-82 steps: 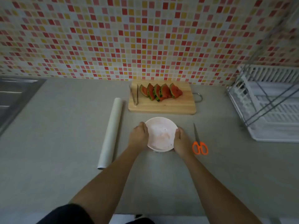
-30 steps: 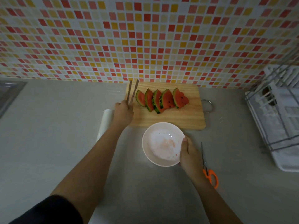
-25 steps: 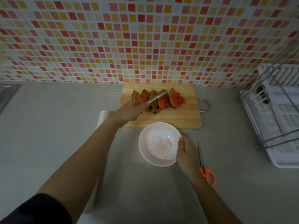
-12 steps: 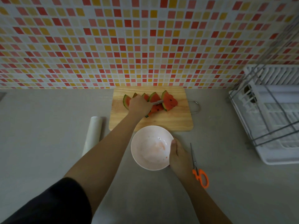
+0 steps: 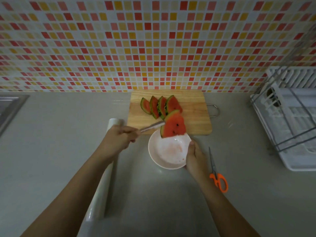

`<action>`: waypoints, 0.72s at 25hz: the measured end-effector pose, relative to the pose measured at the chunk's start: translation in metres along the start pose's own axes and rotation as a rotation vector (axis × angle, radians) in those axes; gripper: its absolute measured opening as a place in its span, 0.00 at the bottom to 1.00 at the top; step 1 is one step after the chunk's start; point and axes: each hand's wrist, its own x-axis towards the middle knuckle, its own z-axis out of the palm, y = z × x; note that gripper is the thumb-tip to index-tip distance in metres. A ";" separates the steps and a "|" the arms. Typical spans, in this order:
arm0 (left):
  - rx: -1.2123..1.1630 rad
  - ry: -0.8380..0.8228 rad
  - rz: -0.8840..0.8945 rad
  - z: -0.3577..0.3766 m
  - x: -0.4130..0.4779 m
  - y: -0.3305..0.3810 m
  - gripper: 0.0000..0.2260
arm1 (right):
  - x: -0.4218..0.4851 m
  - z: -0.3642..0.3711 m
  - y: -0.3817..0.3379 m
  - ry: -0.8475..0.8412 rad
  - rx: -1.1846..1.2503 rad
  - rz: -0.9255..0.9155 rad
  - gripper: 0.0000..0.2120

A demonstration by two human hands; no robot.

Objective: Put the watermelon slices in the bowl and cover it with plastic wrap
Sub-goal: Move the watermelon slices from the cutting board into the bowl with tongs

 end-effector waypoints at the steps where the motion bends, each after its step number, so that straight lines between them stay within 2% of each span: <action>1: 0.072 -0.028 -0.006 -0.002 -0.011 -0.008 0.06 | 0.001 0.000 -0.001 0.000 -0.002 0.016 0.19; 7: 0.636 -0.005 0.139 0.027 -0.024 -0.016 0.14 | 0.001 -0.001 -0.004 -0.003 -0.023 0.027 0.16; 11: 0.842 -0.014 0.189 0.030 -0.021 0.003 0.16 | 0.002 0.002 -0.003 0.018 -0.028 -0.009 0.15; 14: 0.788 0.044 0.265 0.020 -0.004 0.029 0.18 | 0.004 0.003 -0.001 0.048 -0.020 -0.038 0.16; 18: 0.422 0.158 0.120 0.028 0.051 0.045 0.14 | 0.006 0.003 0.002 0.050 -0.026 -0.045 0.16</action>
